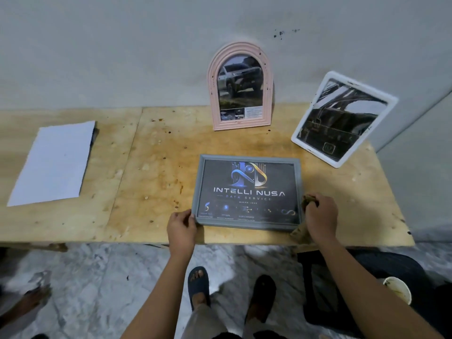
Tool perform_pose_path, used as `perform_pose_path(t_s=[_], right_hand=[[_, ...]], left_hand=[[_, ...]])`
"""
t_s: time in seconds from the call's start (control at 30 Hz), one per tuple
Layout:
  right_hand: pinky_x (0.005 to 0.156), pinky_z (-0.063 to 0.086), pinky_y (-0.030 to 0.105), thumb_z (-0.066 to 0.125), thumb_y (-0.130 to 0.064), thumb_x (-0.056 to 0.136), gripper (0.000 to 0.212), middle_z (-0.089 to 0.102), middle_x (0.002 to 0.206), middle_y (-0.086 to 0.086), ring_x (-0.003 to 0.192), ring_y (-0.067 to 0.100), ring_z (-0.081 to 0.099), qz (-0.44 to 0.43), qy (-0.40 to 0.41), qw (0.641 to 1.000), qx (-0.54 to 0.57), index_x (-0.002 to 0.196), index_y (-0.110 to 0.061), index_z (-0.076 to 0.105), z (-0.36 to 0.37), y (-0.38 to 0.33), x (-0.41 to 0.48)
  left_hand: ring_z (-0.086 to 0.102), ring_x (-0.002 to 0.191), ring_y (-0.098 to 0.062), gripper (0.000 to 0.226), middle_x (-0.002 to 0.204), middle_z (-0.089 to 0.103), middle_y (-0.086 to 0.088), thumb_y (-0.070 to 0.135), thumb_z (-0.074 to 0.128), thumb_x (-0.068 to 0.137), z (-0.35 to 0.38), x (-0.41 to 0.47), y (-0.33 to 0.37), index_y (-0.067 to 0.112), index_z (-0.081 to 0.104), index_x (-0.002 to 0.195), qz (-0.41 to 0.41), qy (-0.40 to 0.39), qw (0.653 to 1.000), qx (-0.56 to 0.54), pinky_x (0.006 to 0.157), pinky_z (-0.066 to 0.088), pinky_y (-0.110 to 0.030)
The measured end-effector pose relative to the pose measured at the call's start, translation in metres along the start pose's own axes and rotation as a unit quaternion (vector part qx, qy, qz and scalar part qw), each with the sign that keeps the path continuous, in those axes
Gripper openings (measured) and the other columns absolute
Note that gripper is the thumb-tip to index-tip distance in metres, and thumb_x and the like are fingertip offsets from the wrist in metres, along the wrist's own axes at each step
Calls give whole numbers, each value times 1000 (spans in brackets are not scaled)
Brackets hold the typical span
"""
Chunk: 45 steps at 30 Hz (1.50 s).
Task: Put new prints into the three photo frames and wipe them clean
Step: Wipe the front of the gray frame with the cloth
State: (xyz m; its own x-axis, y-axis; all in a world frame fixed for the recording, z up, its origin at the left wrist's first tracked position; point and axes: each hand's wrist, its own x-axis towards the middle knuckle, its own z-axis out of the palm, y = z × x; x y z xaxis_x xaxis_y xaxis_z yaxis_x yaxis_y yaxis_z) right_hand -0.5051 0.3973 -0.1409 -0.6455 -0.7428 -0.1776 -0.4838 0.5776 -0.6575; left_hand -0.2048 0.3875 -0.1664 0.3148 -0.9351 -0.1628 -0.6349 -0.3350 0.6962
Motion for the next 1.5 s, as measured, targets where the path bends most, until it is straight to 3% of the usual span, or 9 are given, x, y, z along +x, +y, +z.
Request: perform_pose_path(t_s=[0.2, 0.3, 0.43, 0.63, 0.8, 0.93, 1.17, 1.37, 1.5], right_hand=[[82, 46, 47, 39, 2, 74, 41, 57, 101, 13, 96, 34, 51, -219, -42, 975, -1, 100, -11, 68, 43, -63, 2], [73, 47, 43, 36, -4, 70, 44, 64, 96, 9, 86, 33, 54, -327, -85, 941, -33, 95, -12, 71, 82, -104, -5], [78, 33, 37, 38, -4, 72, 44, 59, 107, 3, 100, 27, 46, -389, -160, 901, -105, 104, -15, 67, 125, -141, -12], [82, 28, 35, 32, -4, 80, 48, 52, 115, 4, 112, 26, 40, -426, -237, 849, -206, 115, -15, 62, 157, -154, -11], [72, 26, 33, 25, -15, 72, 49, 55, 101, 6, 99, 27, 44, -445, -229, 840, -209, 97, -11, 67, 164, -153, -15], [59, 23, 28, 28, -9, 71, 39, 57, 73, 5, 69, 28, 52, -510, -148, 825, -195, 66, -10, 67, 165, -147, -21], [55, 21, 27, 31, -10, 64, 32, 54, 63, 2, 59, 24, 49, -561, -132, 791, -204, 55, -10, 61, 159, -143, -28], [55, 23, 27, 27, -14, 64, 36, 56, 66, 0, 61, 24, 53, -582, -158, 768, -213, 57, -14, 63, 152, -135, -39], [69, 22, 30, 9, -23, 63, 70, 59, 97, 3, 92, 25, 48, -553, -260, 754, -243, 94, -16, 71, 143, -134, -38]], left_hand=[[49, 83, -15, 25, 98, 53, -9, 9, 53, 92, 3, 3, -1, 1, 64, 113, 7, 12, 1000, -21, 75, 35, -20], [51, 86, -17, 25, 95, 50, -4, 9, 53, 92, 4, 5, -4, 3, 65, 113, 10, 8, 1000, -25, 76, 36, -20], [56, 91, -22, 26, 97, 54, -7, 7, 53, 91, 4, 7, -9, 2, 65, 114, 18, 0, 999, -41, 79, 39, -19], [51, 84, -14, 26, 94, 50, -4, 6, 53, 92, 3, 7, -10, 0, 64, 114, 27, -4, 999, -44, 75, 33, -10], [52, 84, -13, 26, 94, 51, -3, 5, 54, 91, 2, 8, -9, -1, 65, 114, 26, 0, 998, -49, 78, 35, -9], [52, 83, -14, 24, 93, 51, -4, 2, 55, 90, 2, 8, -8, -3, 65, 111, 18, 6, 998, -55, 77, 34, -8], [53, 84, -15, 23, 92, 52, -3, 2, 55, 89, 2, 9, -7, -4, 66, 109, 9, 5, 998, -59, 77, 35, -9], [52, 83, -15, 23, 91, 52, -3, 2, 55, 89, 1, 8, -7, -2, 65, 110, 8, 2, 998, -58, 75, 34, -9], [52, 83, -14, 24, 92, 51, -3, 3, 55, 89, 0, 7, -6, -2, 65, 111, 12, -4, 999, -48, 73, 34, -9]])
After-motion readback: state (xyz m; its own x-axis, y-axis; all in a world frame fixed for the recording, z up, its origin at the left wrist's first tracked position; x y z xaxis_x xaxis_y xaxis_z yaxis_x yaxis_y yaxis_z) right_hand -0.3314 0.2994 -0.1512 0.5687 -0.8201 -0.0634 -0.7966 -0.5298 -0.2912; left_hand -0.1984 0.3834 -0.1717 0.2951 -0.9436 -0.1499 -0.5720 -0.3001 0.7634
